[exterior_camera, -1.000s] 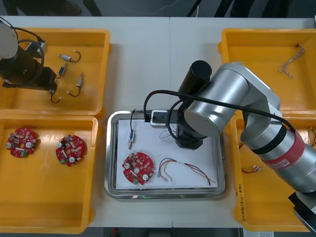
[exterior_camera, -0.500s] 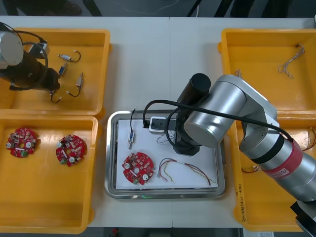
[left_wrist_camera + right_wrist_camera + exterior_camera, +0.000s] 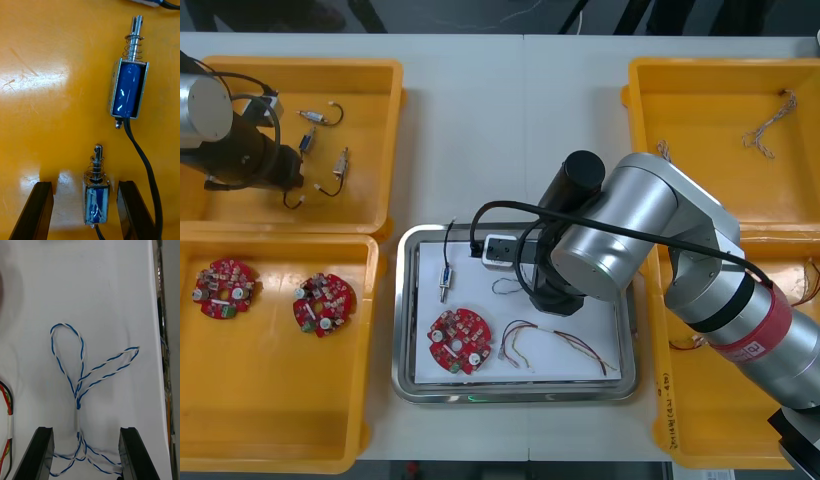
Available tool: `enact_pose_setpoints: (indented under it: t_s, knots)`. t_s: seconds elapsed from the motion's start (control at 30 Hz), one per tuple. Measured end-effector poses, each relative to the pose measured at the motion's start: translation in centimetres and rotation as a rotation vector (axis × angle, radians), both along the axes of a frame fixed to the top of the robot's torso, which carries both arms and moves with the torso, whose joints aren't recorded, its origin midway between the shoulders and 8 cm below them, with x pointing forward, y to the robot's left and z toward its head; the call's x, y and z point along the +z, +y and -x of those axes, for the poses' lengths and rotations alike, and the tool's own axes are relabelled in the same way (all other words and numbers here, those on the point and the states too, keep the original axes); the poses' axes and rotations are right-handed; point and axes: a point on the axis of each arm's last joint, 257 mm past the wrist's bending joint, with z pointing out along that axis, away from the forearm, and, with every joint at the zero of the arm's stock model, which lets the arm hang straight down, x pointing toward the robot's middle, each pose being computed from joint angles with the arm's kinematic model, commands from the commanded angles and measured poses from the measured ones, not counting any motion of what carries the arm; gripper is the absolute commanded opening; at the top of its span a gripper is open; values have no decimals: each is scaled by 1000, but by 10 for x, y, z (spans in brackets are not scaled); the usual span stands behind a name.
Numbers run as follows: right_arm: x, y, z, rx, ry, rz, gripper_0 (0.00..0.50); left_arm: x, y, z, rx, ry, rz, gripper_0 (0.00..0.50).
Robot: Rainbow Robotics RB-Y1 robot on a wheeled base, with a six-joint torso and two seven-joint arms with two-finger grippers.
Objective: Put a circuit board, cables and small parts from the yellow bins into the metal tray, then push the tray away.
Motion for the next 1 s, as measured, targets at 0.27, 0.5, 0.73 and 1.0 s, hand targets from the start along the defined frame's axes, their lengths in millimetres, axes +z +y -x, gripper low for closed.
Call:
enact_pose_setpoints:
  t_s: [0.27, 0.5, 0.73, 1.0]
  knots:
    - [10, -15, 16, -41, 33, 43, 500, -1, -2, -3, -8, -14, -4, 0]
    - [36, -38, 27, -119, 57, 62, 500, -3, -3, -3, -16, -10, -14, 0]
    - [82, -33, 16, -137, -33, -49, 500, -3, -4, -3, -16, -10, -8, 0]
    - [135, -43, 1, -216, -132, -185, 500, -2, -5, -2, -17, -10, 4, 0]
